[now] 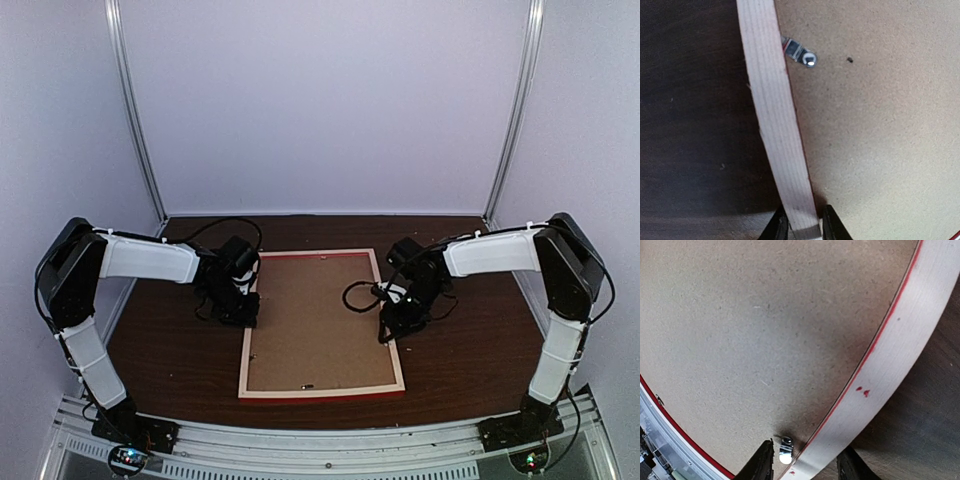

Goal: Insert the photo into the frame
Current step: Press the fastener onto the backboard.

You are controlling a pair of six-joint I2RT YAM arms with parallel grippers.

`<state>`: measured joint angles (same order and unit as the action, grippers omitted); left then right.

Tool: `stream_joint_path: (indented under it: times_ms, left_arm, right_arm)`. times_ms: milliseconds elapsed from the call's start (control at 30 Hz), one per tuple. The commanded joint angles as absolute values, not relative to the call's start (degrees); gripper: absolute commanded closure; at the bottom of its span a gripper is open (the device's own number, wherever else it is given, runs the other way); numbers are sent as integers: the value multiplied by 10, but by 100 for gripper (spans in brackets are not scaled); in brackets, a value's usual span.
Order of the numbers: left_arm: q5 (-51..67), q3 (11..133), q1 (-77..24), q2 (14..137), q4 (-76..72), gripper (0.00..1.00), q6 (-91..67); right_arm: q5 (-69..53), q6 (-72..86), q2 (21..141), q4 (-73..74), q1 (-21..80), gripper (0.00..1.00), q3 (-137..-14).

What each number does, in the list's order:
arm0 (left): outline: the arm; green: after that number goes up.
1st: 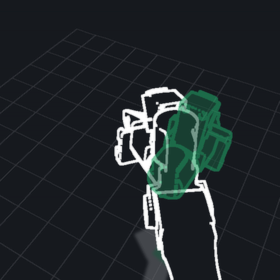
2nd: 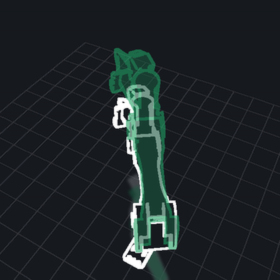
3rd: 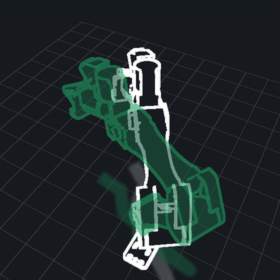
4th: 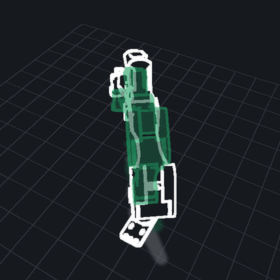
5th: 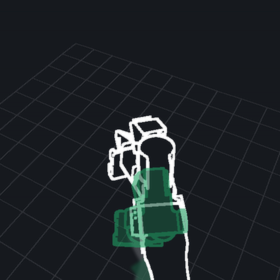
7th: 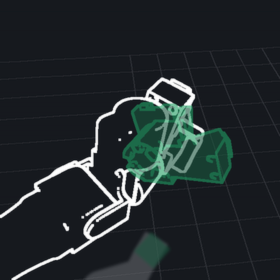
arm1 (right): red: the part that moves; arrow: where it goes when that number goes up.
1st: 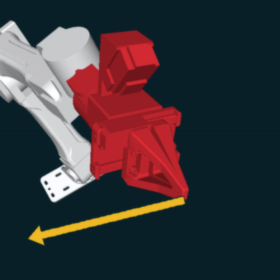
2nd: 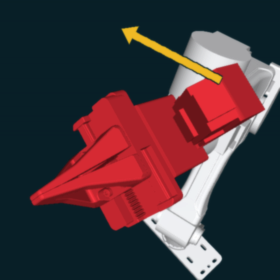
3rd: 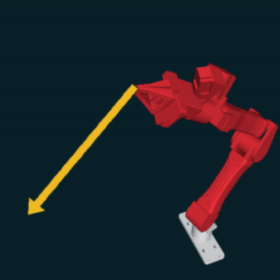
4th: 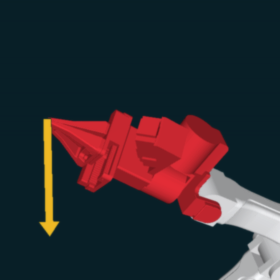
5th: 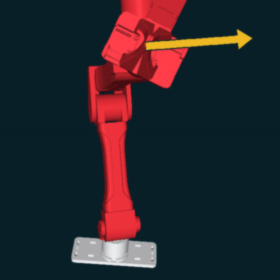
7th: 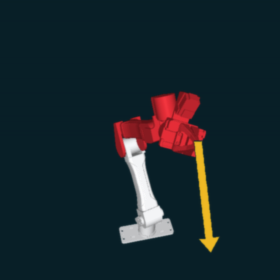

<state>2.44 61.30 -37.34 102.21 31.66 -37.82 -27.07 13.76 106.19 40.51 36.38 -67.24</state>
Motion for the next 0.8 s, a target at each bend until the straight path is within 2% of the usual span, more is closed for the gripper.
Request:
stream_joint_path:
  times_ms: [0, 300, 767]
  left_arm:
    - [55, 607, -391, 1063, 273, 75, -363]
    - [54, 611, -391, 1064, 276, 75, -361]
    - [50, 610, -391, 1065, 277, 75, -365]
  right_arm:
    - [-265, 155, 1048, 401, 356, 56, -694]
    - [-204, 161, 1070, 461, 354, 57, -725]
    - [-182, 175, 1099, 504, 361, 57, -742]
